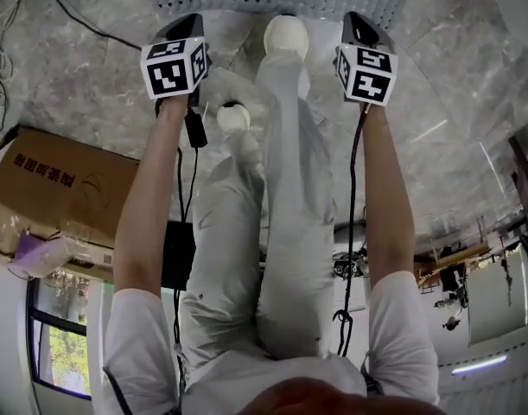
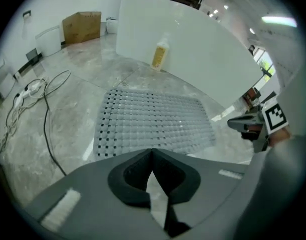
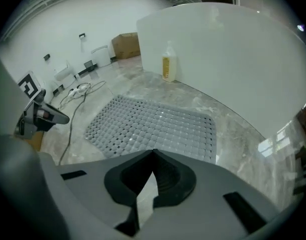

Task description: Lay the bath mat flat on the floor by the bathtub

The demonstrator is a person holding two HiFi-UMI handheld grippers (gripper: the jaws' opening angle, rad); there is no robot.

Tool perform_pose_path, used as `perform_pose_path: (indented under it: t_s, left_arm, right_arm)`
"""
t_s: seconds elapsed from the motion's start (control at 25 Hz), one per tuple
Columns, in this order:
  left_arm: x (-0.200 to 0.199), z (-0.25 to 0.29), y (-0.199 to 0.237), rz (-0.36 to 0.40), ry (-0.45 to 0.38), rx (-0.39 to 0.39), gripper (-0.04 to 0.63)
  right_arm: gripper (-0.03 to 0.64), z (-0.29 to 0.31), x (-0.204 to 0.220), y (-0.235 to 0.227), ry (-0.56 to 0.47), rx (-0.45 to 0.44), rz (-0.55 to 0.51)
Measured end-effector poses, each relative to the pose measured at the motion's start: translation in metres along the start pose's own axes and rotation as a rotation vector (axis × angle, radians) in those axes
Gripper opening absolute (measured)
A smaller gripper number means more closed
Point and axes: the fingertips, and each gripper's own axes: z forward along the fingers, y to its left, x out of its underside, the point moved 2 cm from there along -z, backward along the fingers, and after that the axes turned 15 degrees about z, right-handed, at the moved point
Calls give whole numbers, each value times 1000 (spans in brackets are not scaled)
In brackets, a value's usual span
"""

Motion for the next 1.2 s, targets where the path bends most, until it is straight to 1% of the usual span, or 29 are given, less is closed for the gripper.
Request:
perform_pose_path:
  t_s: [0.08,0.12,0.16,0.24,0.36,0.4,0.52,0.64,0.72,0.8,0.88,0.96,1.04,1.12,1.2]
  left_arm:
    - [-4,-45,-23,-81,-8,62,-3]
    - [-7,-68,-32,-122,-12,79,-3]
    - [-11,-93,-38,-147,-14,83,-3]
    - [-26,-144,-45,-165,-36,65,-3]
    - [-64,-236,-60,-179,-127,64,-3]
    - [-77,-273,-65,-166,-162,72,-3]
    - [-113,-384,-79,-76,-257,88,-3]
    - [-147,-483,-109,-4,-361,98,-3]
    - [-179,-543,-116,78,-457,64,-3]
    - [-210,-598,-117,170,-552,6,-3]
    - [-233,-652,-125,230,-641,-38,-3]
    - [-249,-702,-134,277,-735,-70,-3]
    - [-255,-745,-141,319,-824,-82,-3]
    - [-253,-777,-152,352,-896,-81,-3]
    - [-246,-803,-165,380,-951,-95,-3]
  right_arm:
    - [3,-54,4,14,11,-6,64]
    - [3,-82,5,21,14,-12,100]
    - [3,-110,4,30,15,-21,133]
    - [2,-166,-6,50,5,-50,188]
    - [3,-264,-37,85,-48,-97,226]
    - [3,-300,-51,101,-77,-115,231]
    - [2,-404,-99,148,-191,-170,231]
    - [2,-512,-145,169,-314,-170,176]
    - [3,-571,-184,185,-439,-174,114]
    - [2,-624,-221,202,-569,-173,41]
    - [2,-674,-244,214,-666,-170,-12]
    - [2,-717,-260,226,-742,-187,-37]
    - [2,-752,-266,244,-808,-205,-73]
    - [0,-780,-262,261,-866,-200,-115]
    - [0,-805,-254,275,-920,-194,-142]
